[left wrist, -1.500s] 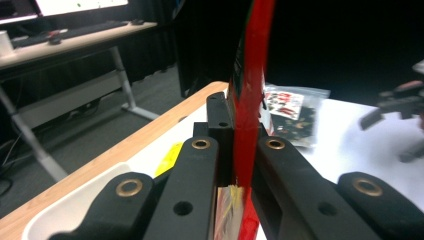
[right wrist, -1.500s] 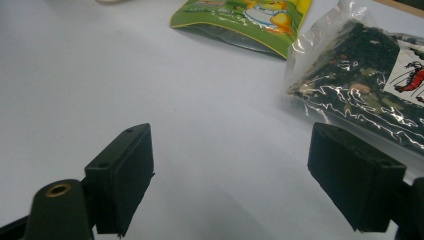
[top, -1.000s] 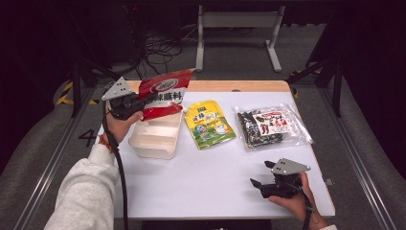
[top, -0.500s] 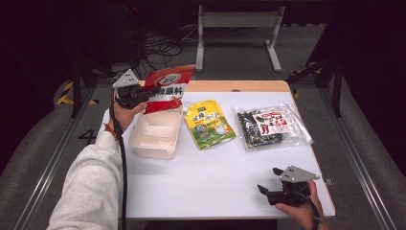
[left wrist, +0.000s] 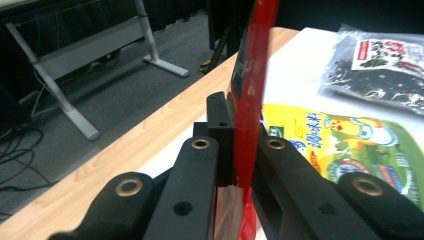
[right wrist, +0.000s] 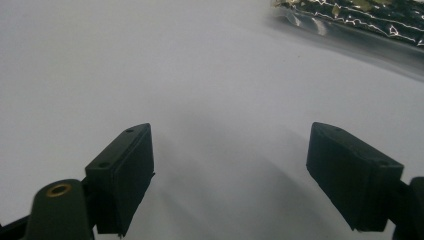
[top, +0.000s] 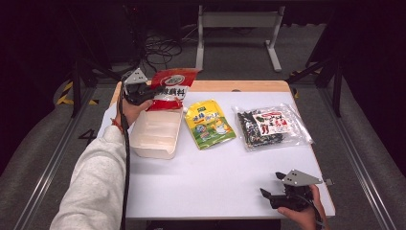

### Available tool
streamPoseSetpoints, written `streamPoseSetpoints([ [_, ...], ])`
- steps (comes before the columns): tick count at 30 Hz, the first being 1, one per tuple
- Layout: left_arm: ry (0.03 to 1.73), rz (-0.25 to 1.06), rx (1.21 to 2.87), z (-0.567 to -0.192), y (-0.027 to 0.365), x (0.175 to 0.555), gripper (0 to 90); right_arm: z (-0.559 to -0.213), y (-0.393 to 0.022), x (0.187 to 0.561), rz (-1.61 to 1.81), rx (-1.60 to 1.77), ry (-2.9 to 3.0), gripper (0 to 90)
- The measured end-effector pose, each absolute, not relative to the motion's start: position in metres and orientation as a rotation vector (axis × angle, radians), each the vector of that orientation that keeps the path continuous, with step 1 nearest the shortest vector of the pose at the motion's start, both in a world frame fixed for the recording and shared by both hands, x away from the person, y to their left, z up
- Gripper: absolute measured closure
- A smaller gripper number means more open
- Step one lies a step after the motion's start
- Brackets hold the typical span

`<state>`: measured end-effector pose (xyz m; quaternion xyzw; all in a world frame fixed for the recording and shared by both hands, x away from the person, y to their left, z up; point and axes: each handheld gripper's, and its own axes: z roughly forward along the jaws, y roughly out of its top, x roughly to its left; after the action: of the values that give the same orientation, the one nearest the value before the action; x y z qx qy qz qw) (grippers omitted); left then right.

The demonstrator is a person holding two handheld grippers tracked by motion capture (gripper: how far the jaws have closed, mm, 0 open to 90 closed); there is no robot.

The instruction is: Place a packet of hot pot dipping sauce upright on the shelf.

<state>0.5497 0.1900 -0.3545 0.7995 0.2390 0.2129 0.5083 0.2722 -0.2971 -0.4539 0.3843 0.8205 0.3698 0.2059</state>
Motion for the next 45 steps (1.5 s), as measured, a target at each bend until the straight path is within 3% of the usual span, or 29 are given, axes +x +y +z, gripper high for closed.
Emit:
streamPoseSetpoints([
  [10, 0.572, 0.514, 1.989, -0.367, 0.182, 0.559, 86.5, -0.456, -0.297, 0.269, 1.019, 1.090, 2.284, 19.2],
  [12, 0.577, 0.534, 2.015, -0.367, 0.181, 0.558, 79.7, -0.456, -0.296, 0.270, 1.018, 1.085, 2.294, 19.2],
  [21, 0.623, 0.488, 2.065, -0.373, 0.195, 0.557, 88.4, -0.456, -0.292, 0.272, 1.005, 1.057, 2.319, 19.7],
  [45, 0.697, 0.426, 2.108, -0.394, 0.209, 0.557, 89.1, -0.455, -0.279, 0.284, 1.026, 1.006, 2.356, 21.3],
])
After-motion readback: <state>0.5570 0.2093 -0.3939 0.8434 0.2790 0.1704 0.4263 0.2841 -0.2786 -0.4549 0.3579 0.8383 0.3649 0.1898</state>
